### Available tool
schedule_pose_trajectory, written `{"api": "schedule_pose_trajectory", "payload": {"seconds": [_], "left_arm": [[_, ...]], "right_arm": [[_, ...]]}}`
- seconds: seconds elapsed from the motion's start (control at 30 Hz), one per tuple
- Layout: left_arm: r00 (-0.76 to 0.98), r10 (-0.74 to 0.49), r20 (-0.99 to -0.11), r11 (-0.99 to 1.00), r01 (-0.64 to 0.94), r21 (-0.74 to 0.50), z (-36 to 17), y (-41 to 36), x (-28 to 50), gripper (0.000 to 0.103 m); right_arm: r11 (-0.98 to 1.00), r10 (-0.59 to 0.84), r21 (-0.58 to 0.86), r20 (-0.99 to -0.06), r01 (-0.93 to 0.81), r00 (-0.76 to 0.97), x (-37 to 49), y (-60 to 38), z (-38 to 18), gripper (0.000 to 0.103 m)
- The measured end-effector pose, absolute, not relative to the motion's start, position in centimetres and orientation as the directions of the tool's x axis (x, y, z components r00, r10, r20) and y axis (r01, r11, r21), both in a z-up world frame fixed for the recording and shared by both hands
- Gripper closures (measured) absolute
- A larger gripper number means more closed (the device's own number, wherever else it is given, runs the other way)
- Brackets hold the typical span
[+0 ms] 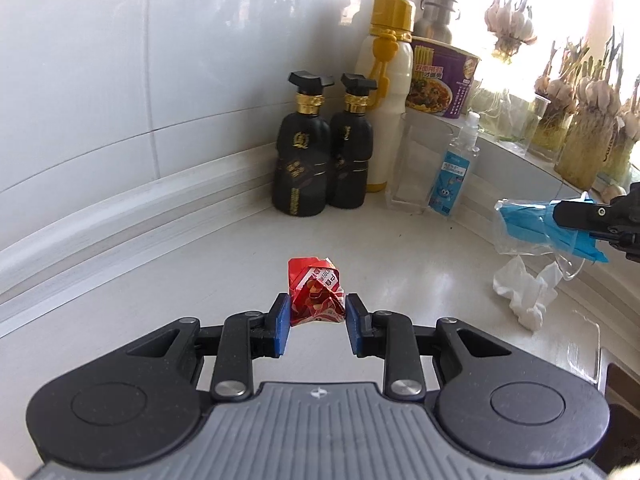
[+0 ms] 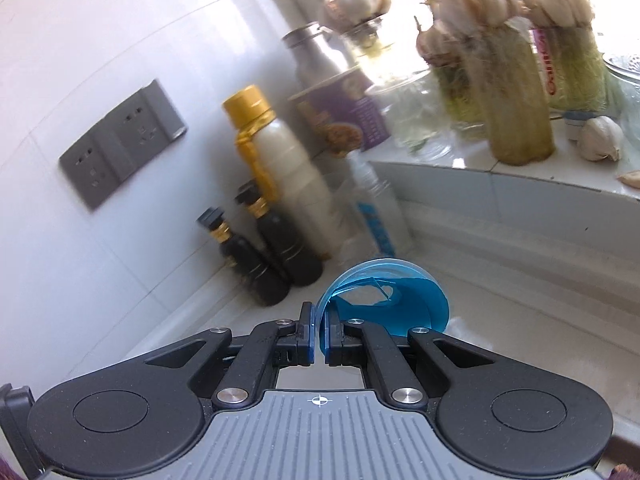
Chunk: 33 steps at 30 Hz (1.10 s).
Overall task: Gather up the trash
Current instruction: 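Carry the red wrapper and blue cup over the cream bin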
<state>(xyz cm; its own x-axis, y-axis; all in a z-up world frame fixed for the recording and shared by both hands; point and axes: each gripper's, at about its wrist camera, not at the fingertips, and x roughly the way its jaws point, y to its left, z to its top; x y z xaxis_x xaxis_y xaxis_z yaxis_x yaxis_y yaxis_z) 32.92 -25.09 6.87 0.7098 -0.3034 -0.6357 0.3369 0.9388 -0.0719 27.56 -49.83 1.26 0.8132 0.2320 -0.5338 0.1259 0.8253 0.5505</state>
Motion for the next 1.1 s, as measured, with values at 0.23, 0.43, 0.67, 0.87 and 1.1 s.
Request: {"api": "schedule_pose_trajectory", "payload": {"seconds": [0.23,0.43,0.67,0.87,1.1], "left_arm": [[0.701,-0.281,-0.655,0.945,0.321,-0.062,7.5,-23.5,31.1,0.077],[0.689,-0.269,-0.673,0.952,0.298,-0.076,7.8,-21.7,29.9,0.077],[0.69,-0.271,-0.671,0.955,0.282,-0.096,8.1,-18.9,28.3,0.077],[0.686,-0.266,-0.677,0.959,0.259,-0.114,8.0,-15.5,27.4,0.077],[0.691,-0.259,-0.675,0.963,0.236,-0.128,8.0,-11.1,26.4,0.077]], "right_arm": [[0.841,0.259,0.529,-0.58,0.115,0.772,26.5,-46.7,2.6,0.1],[0.856,0.282,0.51,-0.597,0.084,0.751,25.4,-44.1,3.6,0.1],[0.866,0.336,0.499,-0.599,0.011,0.727,24.2,-40.1,4.9,0.1],[0.863,0.397,0.501,-0.592,-0.066,0.702,23.7,-35.8,5.6,0.1],[0.832,0.489,0.532,-0.571,-0.157,0.66,23.3,-30.5,5.9,0.1]]}}
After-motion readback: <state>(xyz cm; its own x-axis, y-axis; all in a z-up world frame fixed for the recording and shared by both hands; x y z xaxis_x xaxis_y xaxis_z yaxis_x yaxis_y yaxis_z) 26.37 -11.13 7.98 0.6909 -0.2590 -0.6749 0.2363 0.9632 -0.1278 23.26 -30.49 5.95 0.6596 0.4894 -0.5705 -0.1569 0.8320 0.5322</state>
